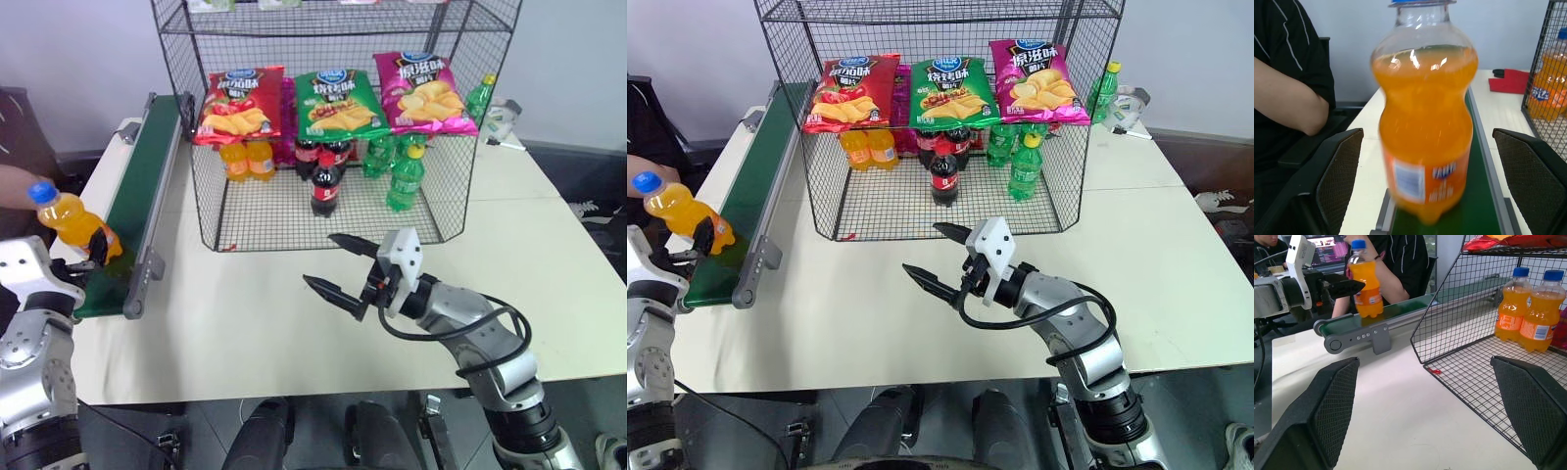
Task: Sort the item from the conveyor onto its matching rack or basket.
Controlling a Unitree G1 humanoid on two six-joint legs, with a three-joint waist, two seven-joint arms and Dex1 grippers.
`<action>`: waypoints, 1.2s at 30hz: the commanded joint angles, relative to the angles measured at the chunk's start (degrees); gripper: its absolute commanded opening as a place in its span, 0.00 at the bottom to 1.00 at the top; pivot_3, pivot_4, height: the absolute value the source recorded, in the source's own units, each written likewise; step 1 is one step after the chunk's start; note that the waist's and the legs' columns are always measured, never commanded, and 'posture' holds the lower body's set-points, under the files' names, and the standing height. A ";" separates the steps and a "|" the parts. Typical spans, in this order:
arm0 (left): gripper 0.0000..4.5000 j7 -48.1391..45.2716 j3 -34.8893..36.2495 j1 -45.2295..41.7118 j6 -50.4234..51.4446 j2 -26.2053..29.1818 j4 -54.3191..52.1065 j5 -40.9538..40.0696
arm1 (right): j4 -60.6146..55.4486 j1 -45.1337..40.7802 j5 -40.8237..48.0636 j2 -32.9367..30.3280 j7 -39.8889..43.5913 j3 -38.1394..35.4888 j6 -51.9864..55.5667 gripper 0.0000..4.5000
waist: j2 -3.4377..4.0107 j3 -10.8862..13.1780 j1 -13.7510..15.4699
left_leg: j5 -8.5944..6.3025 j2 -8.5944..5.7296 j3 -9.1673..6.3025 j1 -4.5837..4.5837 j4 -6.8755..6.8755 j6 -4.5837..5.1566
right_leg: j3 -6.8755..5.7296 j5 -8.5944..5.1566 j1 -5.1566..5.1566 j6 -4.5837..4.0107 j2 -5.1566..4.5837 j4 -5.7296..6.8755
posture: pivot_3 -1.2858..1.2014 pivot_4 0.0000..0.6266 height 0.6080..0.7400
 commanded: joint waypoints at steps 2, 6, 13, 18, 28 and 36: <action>0.98 0.19 2.54 -0.62 -1.47 0.63 -1.14 -0.95 | -1.19 -0.56 0.18 0.44 0.17 -0.05 -1.31 1.00 | 0.00 0.00 0.01 | 0.00 0.00 0.00 0.00 0.00 0.00 | 0.00 0.00 0.00 0.00 0.00 0.00 | 0.52 0.24 1.00; 0.87 -0.06 2.79 -0.55 -1.23 0.26 -1.30 -1.53 | -1.23 -0.58 0.15 0.43 0.15 -0.06 -1.29 1.00 | 0.00 0.00 0.01 | 0.00 0.00 0.00 0.00 0.00 0.00 | 0.00 0.00 0.00 0.00 0.00 0.00 | 0.52 0.24 1.00; 0.56 -1.17 3.21 -0.17 -1.40 -0.05 -3.44 -3.09 | -1.03 -0.70 0.23 0.43 0.26 -0.08 -1.20 1.00 | -0.01 -0.01 0.11 | 0.00 0.00 0.00 0.01 0.00 0.00 | -0.01 0.00 0.02 0.00 0.00 0.00 | 0.52 0.24 1.00; 0.56 -2.84 4.07 -1.63 0.55 1.10 -7.62 -7.65 | -0.88 -0.69 0.30 0.36 0.37 -0.18 -1.13 1.00 | -0.08 -0.01 0.12 | 0.00 0.00 -0.01 -0.01 0.02 0.00 | -0.01 0.00 0.02 -0.01 0.00 0.00 | 0.52 0.24 1.00; 0.56 -10.35 -8.70 -6.94 12.79 4.36 -20.21 -14.36 | -0.72 -0.54 0.22 0.35 0.44 -0.36 -1.16 1.00 | -0.07 0.00 0.18 | 0.00 -0.03 -0.01 -0.02 0.06 0.00 | -0.02 0.00 0.05 -0.01 -0.01 -0.02 | 0.52 0.24 1.00; 0.56 -5.23 -22.94 -14.64 9.94 -5.06 -10.50 -2.27 | -1.59 -0.11 -0.30 0.46 -0.91 -0.59 -0.88 1.00 | -0.07 0.01 -0.09 | 0.02 0.00 0.00 -0.02 0.01 0.00 | -0.01 0.01 0.22 0.02 0.05 0.02 | 0.52 0.24 1.00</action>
